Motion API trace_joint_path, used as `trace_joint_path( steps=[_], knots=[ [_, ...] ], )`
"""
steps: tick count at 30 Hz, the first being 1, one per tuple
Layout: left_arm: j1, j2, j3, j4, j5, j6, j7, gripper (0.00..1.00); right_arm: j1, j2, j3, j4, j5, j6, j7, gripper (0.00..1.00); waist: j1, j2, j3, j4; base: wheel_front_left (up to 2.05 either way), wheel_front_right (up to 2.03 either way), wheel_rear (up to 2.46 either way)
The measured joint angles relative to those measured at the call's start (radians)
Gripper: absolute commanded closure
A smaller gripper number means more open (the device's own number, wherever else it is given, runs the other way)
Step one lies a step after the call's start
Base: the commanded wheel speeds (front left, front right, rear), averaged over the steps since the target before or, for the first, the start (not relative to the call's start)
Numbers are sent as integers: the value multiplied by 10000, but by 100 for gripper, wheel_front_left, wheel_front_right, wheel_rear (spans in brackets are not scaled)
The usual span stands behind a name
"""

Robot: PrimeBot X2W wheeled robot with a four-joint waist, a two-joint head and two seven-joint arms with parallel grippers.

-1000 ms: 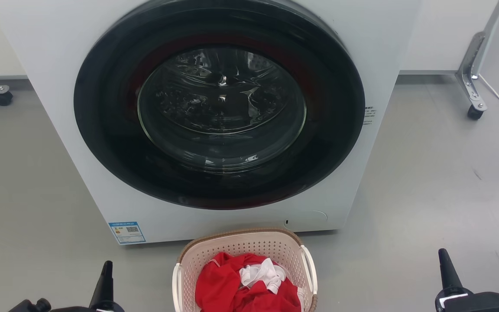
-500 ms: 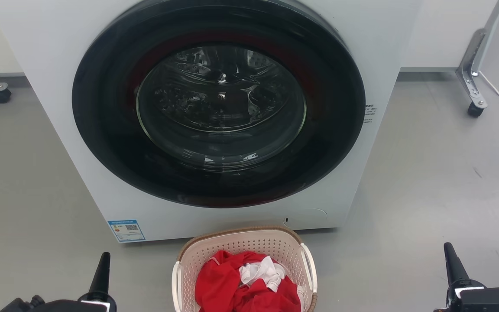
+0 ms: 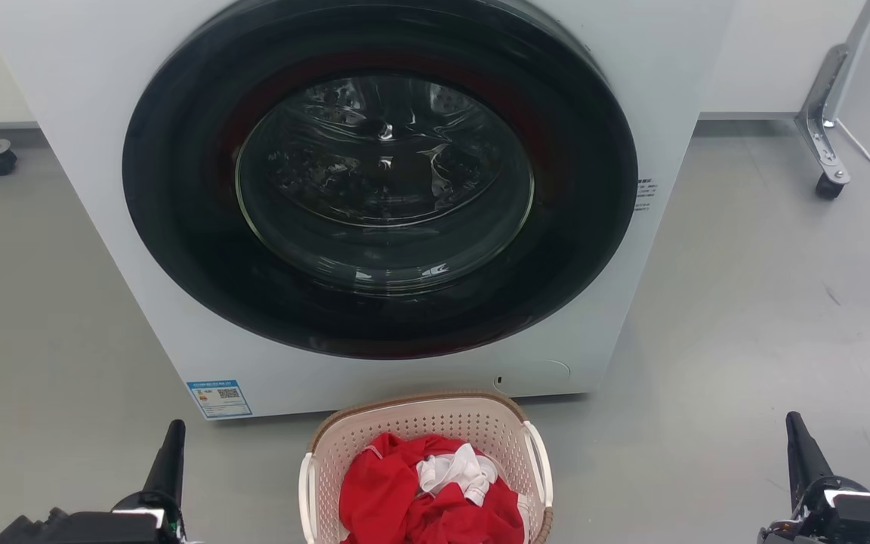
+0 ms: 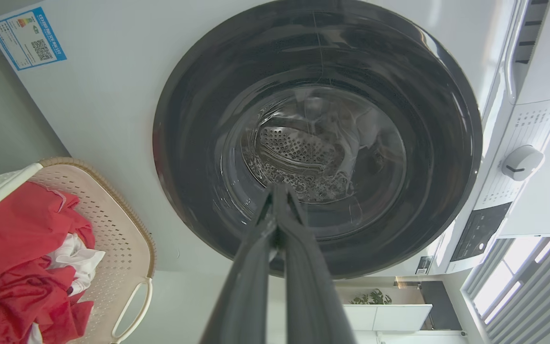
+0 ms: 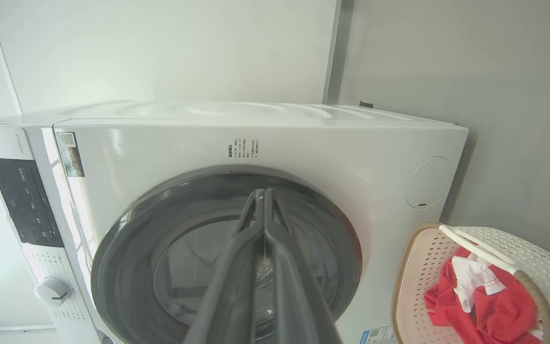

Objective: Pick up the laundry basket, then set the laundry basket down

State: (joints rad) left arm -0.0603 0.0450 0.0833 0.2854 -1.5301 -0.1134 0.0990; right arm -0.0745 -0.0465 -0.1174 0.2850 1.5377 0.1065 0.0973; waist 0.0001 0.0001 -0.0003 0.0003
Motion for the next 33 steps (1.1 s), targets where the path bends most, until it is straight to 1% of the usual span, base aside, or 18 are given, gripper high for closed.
trace_joint_path(
  steps=[2,4,7,33],
  knots=[
    [-37,-8,35,36,-322,-21,58,100,-48,2,-67,61,280,82,79,100,0,0,11,-2,0,0,0],
    [-141,-15,67,81,-546,-63,140,100,-82,13,-134,125,548,94,138,100,0,0,21,-4,0,0,0],
    [-210,-23,71,79,-708,-100,140,100,-171,19,-146,130,583,96,159,100,0,0,21,-4,0,0,0],
    [-210,-33,73,84,-706,-100,140,100,-174,25,-148,132,593,111,157,100,0,0,20,-3,0,0,0]
  ],
)
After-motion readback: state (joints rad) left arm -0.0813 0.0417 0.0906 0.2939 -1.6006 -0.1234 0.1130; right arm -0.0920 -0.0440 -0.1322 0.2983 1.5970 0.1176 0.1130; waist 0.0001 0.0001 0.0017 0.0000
